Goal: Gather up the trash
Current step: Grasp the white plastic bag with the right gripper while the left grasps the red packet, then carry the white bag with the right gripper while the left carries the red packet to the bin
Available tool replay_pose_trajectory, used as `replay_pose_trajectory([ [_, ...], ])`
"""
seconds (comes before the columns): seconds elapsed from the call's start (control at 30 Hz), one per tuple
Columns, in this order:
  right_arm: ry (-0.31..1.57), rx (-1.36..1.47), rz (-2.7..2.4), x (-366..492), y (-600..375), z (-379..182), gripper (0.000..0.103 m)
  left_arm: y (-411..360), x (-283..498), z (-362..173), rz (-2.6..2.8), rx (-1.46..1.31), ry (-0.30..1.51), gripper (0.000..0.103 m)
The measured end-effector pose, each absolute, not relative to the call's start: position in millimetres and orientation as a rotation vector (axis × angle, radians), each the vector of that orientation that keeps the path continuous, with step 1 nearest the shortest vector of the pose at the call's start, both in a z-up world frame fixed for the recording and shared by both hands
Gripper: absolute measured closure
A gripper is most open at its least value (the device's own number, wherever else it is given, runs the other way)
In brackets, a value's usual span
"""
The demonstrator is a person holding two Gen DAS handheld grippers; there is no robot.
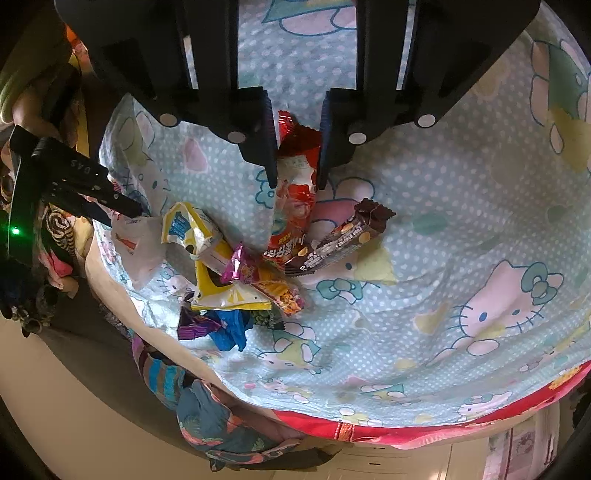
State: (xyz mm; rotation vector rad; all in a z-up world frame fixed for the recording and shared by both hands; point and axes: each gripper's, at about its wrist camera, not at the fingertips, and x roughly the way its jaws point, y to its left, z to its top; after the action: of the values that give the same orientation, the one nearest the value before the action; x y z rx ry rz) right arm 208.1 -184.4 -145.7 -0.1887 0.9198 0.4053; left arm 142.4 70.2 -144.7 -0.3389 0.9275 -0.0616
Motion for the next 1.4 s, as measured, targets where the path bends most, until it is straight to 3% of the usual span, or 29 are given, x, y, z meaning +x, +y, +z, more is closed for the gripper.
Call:
replay_pose_trajectory([
  [0.37,0.874,0.054,0.456,181,-198,-127,0.058,60,136,-119,-0.129,-0.318,0.855,0.087],
  [1.4,0.718,0.173,0.516,123,-211,-58,0.059,23,107,-33,-0.269,-0.292,0.661,0.087],
])
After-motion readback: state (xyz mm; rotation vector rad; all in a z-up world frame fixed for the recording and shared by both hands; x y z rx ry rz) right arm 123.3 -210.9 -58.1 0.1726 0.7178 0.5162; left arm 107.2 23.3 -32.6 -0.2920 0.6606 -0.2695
